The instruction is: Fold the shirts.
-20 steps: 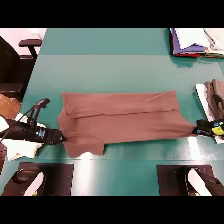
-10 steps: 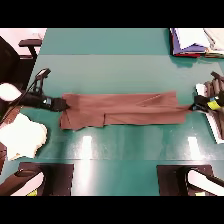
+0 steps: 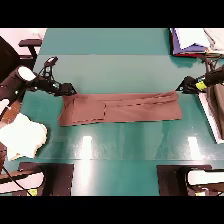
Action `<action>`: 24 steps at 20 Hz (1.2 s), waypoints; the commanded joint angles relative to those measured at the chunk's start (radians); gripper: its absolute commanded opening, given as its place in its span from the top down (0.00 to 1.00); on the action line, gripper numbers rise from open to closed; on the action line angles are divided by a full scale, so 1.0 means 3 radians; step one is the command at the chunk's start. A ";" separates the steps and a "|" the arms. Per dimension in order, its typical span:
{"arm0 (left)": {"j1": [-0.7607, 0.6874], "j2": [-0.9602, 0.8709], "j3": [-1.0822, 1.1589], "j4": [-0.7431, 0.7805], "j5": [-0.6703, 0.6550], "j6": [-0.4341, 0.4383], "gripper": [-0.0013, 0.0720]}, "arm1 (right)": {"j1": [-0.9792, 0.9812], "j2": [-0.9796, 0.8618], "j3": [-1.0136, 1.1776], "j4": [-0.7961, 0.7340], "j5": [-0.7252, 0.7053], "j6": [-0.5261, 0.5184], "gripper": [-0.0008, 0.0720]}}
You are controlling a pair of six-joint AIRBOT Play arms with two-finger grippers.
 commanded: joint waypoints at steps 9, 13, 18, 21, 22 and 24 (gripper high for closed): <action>-0.0095 -0.0043 0.0202 -0.0647 -0.0346 0.0005 0.94 | -0.0828 -0.0201 -0.0947 0.0684 0.0036 -0.0662 0.17; -0.0539 -0.0134 0.0202 -0.0637 -0.0020 -0.0103 0.94 | -0.0542 -0.0493 -0.0938 0.0867 -0.0089 -0.0749 0.21; -0.1172 -0.0511 0.0243 -0.0702 0.0445 -0.0267 0.94 | -0.0280 -0.0481 -0.0563 0.0918 0.0095 -0.0834 0.97; -0.1479 -0.0900 0.0584 -0.0708 0.0484 -0.0267 0.94 | -0.0224 -0.0217 -0.0226 0.1160 0.0389 -0.0824 0.97; -0.1551 -0.1049 0.0741 -0.0708 0.0472 -0.0268 0.94 | -0.0186 -0.0102 -0.0116 0.1264 0.0449 -0.0786 0.97; -0.1658 -0.1296 0.0998 -0.0708 0.0453 -0.0332 0.94 | -0.0065 0.0137 0.0072 0.1383 0.0476 -0.0604 0.97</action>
